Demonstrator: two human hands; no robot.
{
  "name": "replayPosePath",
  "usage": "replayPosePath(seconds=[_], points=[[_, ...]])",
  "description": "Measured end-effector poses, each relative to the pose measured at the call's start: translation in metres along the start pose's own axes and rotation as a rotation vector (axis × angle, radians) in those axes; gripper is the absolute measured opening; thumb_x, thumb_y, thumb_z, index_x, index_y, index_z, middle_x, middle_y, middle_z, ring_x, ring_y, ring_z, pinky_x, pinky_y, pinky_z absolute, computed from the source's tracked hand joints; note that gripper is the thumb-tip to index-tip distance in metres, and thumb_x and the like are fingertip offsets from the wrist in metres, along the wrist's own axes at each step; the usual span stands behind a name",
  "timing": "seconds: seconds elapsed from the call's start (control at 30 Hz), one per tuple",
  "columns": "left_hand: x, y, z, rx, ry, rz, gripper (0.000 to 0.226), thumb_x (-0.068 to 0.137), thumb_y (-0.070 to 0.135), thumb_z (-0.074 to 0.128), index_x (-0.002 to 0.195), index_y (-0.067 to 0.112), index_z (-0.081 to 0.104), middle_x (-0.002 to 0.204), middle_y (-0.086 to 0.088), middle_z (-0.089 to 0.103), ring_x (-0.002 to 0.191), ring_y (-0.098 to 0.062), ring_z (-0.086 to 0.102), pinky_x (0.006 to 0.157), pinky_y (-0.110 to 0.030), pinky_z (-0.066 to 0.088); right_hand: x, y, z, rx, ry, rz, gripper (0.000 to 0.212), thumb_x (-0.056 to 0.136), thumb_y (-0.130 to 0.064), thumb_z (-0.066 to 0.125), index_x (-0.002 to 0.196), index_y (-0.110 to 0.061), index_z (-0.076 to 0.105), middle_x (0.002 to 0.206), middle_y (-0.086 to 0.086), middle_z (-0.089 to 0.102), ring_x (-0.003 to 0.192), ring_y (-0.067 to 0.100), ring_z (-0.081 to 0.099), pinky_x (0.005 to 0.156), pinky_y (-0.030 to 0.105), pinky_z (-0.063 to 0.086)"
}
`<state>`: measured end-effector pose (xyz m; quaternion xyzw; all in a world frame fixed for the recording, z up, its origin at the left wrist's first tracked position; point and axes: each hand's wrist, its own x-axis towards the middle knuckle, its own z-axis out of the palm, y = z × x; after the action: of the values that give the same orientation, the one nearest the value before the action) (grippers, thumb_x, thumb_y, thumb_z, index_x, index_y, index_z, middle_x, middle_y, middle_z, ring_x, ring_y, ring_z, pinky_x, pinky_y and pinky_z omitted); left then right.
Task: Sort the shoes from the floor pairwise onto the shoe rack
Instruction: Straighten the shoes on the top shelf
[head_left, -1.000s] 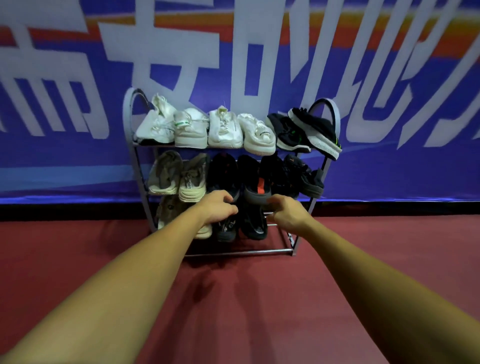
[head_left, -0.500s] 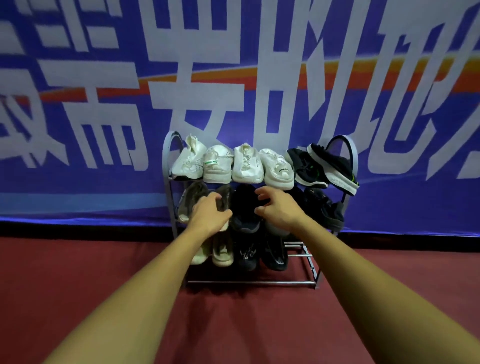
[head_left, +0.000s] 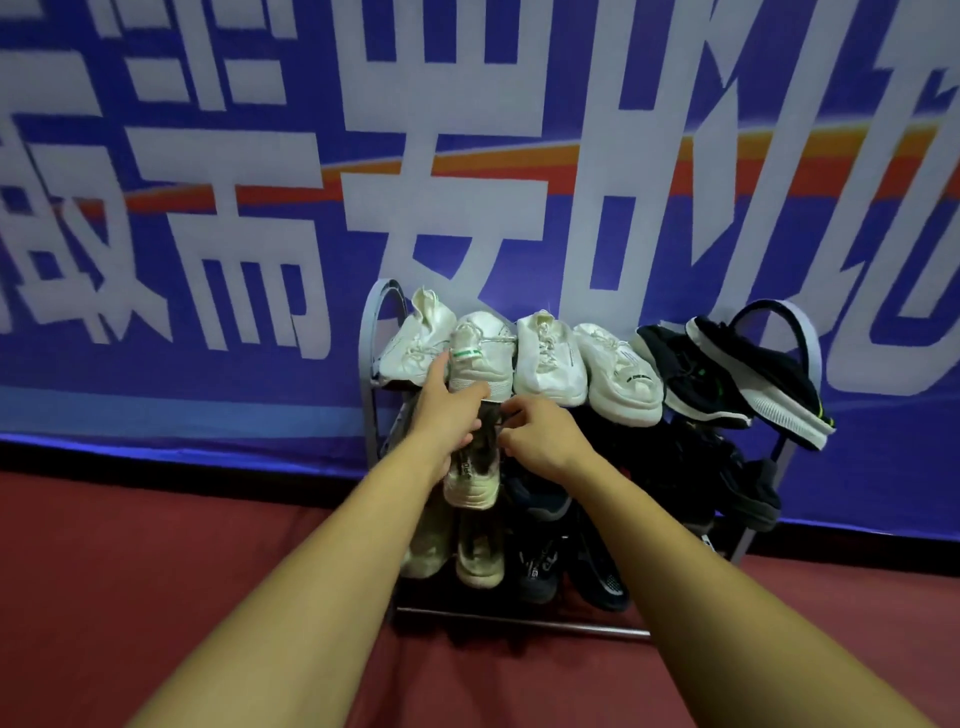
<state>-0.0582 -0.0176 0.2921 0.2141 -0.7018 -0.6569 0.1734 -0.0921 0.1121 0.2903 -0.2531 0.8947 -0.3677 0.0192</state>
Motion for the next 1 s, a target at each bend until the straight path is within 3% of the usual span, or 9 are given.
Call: replayPosePath(seconds=[0.13, 0.27, 0.37, 0.53, 0.63, 0.7, 0.8, 0.9, 1.0], points=[[0.008, -0.001, 0.016, -0.083, -0.044, -0.031, 0.066, 0.091, 0.033, 0.062, 0.147, 0.045, 0.03, 0.112, 0.007, 0.06, 0.106, -0.026, 0.067, 0.073, -0.031, 0.051, 0.001, 0.005, -0.008, -0.019, 0.02, -0.028, 0.029, 0.082, -0.016, 0.058, 0.11, -0.019, 0.065, 0.094, 0.0, 0.073, 0.089, 0.018, 0.067, 0.082, 0.032, 0.053], [0.011, 0.002, 0.024, -0.247, 0.027, -0.034, 0.046, 0.09, 0.03, 0.064, 0.131, 0.04, 0.044, 0.107, 0.004, 0.061, 0.095, -0.024, 0.069, 0.06, -0.026, 0.045, -0.003, 0.012, -0.015, -0.068, 0.027, -0.059, 0.038, 0.076, -0.027, 0.055, 0.113, -0.029, 0.064, 0.093, -0.006, 0.073, 0.09, 0.016, 0.067, 0.085, 0.037, 0.054], [0.012, 0.002, 0.025, -0.266, 0.076, 0.009, 0.029, 0.085, 0.029, 0.068, 0.107, 0.036, 0.05, 0.09, -0.001, 0.061, 0.075, -0.021, 0.054, 0.054, -0.027, 0.039, -0.009, 0.015, -0.021, -0.017, 0.025, -0.049, 0.039, 0.082, -0.023, 0.06, 0.12, -0.032, 0.063, 0.099, -0.006, 0.073, 0.089, 0.015, 0.068, 0.088, 0.036, 0.054], [-0.004, 0.016, 0.017, -0.255, 0.12, 0.069, 0.024, 0.08, 0.03, 0.067, 0.1, 0.035, 0.055, 0.093, -0.006, 0.063, 0.073, -0.021, 0.052, 0.05, -0.024, 0.037, -0.017, 0.019, -0.029, 0.107, 0.045, -0.019, 0.043, 0.087, -0.019, 0.063, 0.129, -0.024, 0.062, 0.104, -0.002, 0.073, 0.087, 0.016, 0.071, 0.089, 0.034, 0.055], [-0.018, 0.031, 0.008, -0.328, 0.131, 0.112, 0.019, 0.085, 0.028, 0.063, 0.103, 0.027, 0.057, 0.086, -0.006, 0.06, 0.068, -0.021, 0.05, 0.042, -0.022, 0.036, -0.018, 0.015, -0.032, 0.262, 0.055, 0.028, 0.043, 0.09, -0.019, 0.063, 0.133, -0.016, 0.059, 0.103, 0.001, 0.072, 0.08, 0.02, 0.074, 0.081, 0.031, 0.056], [-0.028, 0.038, 0.002, -0.345, 0.153, 0.169, 0.01, 0.086, 0.031, 0.061, 0.094, 0.029, 0.057, 0.084, -0.004, 0.058, 0.071, -0.02, 0.047, 0.046, -0.025, 0.034, -0.02, 0.006, -0.037, 0.426, 0.079, 0.054, 0.042, 0.093, -0.021, 0.063, 0.134, -0.012, 0.057, 0.1, 0.004, 0.072, 0.08, 0.022, 0.073, 0.077, 0.031, 0.055], [-0.042, 0.045, -0.003, -0.383, 0.108, 0.184, 0.005, 0.086, 0.033, 0.056, 0.089, 0.029, 0.058, 0.086, 0.0, 0.061, 0.068, -0.015, 0.052, 0.048, -0.027, 0.033, -0.028, -0.007, -0.046, 0.889, 0.051, 0.152, 0.03, 0.097, -0.031, 0.06, 0.122, -0.015, 0.061, 0.111, 0.011, 0.072, 0.09, 0.019, 0.07, 0.075, 0.026, 0.052], [-0.049, 0.041, -0.009, -0.422, 0.036, 0.128, 0.014, 0.079, 0.035, 0.056, 0.089, 0.029, 0.062, 0.082, 0.001, 0.062, 0.062, -0.014, 0.053, 0.05, -0.026, 0.031, -0.032, -0.007, -0.052, 1.181, 0.051, 0.221, 0.03, 0.096, -0.049, 0.058, 0.107, -0.022, 0.06, 0.116, 0.006, 0.071, 0.104, 0.019, 0.069, 0.078, 0.025, 0.052], [-0.05, 0.03, -0.014, -0.431, -0.01, 0.057, 0.026, 0.071, 0.037, 0.058, 0.092, 0.023, 0.067, 0.079, -0.002, 0.062, 0.06, -0.016, 0.053, 0.051, -0.028, 0.031, -0.033, 0.0, -0.054, 1.276, 0.134, 0.324, 0.036, 0.093, -0.053, 0.06, 0.109, -0.02, 0.059, 0.105, 0.005, 0.071, 0.09, 0.015, 0.069, 0.065, 0.022, 0.048]])
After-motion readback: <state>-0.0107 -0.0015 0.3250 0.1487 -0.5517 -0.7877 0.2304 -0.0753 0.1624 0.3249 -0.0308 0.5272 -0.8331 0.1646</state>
